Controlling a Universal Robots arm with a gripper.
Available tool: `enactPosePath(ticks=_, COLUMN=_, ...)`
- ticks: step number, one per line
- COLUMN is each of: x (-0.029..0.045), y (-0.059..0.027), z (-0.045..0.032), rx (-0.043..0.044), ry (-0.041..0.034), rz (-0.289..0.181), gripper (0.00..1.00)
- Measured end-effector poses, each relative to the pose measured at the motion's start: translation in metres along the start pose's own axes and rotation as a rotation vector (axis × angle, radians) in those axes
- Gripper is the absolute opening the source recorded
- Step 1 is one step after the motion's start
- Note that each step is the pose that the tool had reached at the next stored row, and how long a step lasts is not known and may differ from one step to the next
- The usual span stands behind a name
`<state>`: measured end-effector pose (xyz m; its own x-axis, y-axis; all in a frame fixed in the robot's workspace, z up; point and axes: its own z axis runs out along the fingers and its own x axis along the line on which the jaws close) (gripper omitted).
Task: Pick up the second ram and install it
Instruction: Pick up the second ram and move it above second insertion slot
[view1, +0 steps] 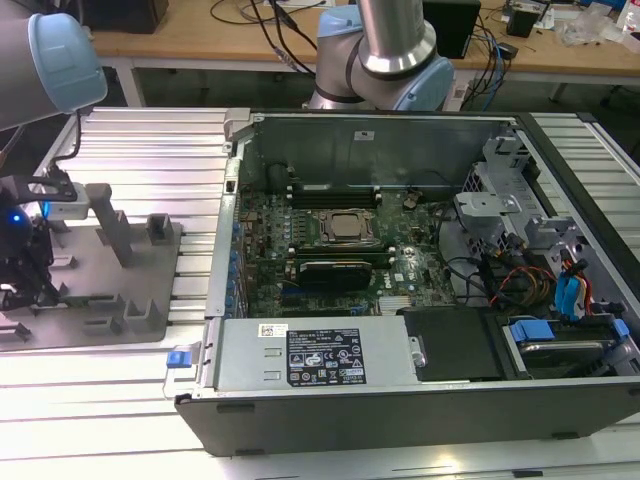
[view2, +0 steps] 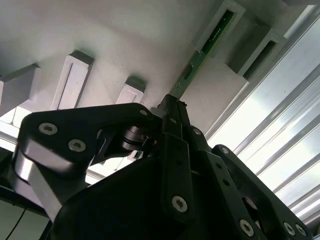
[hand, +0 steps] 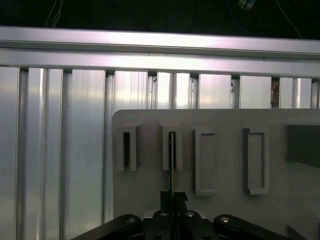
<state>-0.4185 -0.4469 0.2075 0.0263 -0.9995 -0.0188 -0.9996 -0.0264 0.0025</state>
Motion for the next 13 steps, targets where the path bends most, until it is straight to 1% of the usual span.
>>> enactPosePath(ticks=1, x=0.0000, y=0.0000, z=0.0000, rx=0.0006, ry=0.0000, rz=0.033, gripper=0.10)
enactPosePath(ticks=2, x=0.0000, y=0.0000, z=0.0001, rx=0.0008, ry=-0.0001, rz=0.035, gripper=0.10)
enactPosePath(ticks=3, x=0.0000, y=0.0000, z=-0.0014, rx=0.0008, ry=-0.0001, rz=0.037, gripper=0.10)
enactPosePath(ticks=4, x=-0.0001, y=0.0000, z=-0.0046, rx=0.0008, ry=-0.0001, rz=0.038, gripper=0.10)
enactPosePath(ticks=6, x=-0.0001, y=0.0000, z=-0.0058, rx=0.0010, ry=-0.0002, rz=0.038, gripper=0.10)
enactPosePath(ticks=7, x=-0.0002, y=0.0000, z=-0.0103, rx=0.0008, ry=0.0000, rz=0.038, gripper=0.10)
enactPosePath(ticks=10, x=-0.0006, y=0.0001, z=-0.0295, rx=0.0008, ry=-0.0001, rz=0.038, gripper=0.10)
enactPosePath(ticks=11, x=-0.0006, y=0.0001, z=-0.0334, rx=0.0008, ry=-0.0001, rz=0.038, gripper=0.10)
enactPosePath(ticks=12, x=-0.0008, y=0.0001, z=-0.0427, rx=0.0008, ry=0.0000, rz=0.038, gripper=0.10)
enactPosePath(ticks=13, x=-0.0010, y=0.0001, z=-0.0489, rx=0.0008, ry=-0.0001, rz=0.038, gripper=0.10)
